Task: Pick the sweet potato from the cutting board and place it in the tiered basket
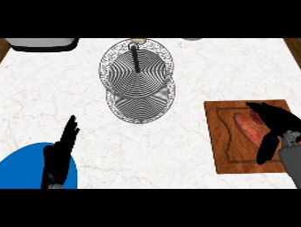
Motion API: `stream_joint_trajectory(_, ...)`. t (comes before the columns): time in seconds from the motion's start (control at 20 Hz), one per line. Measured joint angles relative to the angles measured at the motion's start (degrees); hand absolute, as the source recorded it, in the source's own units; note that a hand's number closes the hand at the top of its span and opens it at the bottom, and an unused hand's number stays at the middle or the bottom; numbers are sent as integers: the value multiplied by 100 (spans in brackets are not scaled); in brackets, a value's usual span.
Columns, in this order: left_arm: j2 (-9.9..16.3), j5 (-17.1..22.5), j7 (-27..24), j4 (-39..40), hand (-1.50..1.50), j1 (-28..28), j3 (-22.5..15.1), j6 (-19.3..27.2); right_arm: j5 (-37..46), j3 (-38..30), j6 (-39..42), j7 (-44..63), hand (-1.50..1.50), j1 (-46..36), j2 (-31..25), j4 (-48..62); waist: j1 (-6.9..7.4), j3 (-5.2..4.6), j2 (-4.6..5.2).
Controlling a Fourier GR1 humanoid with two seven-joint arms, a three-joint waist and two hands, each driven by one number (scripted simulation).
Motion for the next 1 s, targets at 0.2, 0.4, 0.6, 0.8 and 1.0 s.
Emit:
stream_joint_trajectory(0.2,-25,-41,66,-20,0,-14,53,-34,133,-93,19,-106,-150,-55,84,169,2,-8,-7)
stream_joint_trajectory(0.4,-66,-88,42,19,0,-37,97,-56,341,-118,-208,-339,150,24,132,237,6,-48,-40)
stream_joint_trajectory(0.6,-89,-99,16,-35,0,23,102,-92,491,-114,-457,-739,150,-79,122,477,21,-71,-57)
stream_joint_trajectory(0.8,-78,-121,76,-6,0,-39,125,-119,776,48,-852,-1236,150,-127,78,716,37,-96,-68)
stream_joint_trajectory(1.0,-139,-171,92,-36,0,-15,97,-79,1062,332,-1136,-1578,150,-163,151,643,30,-80,-64)
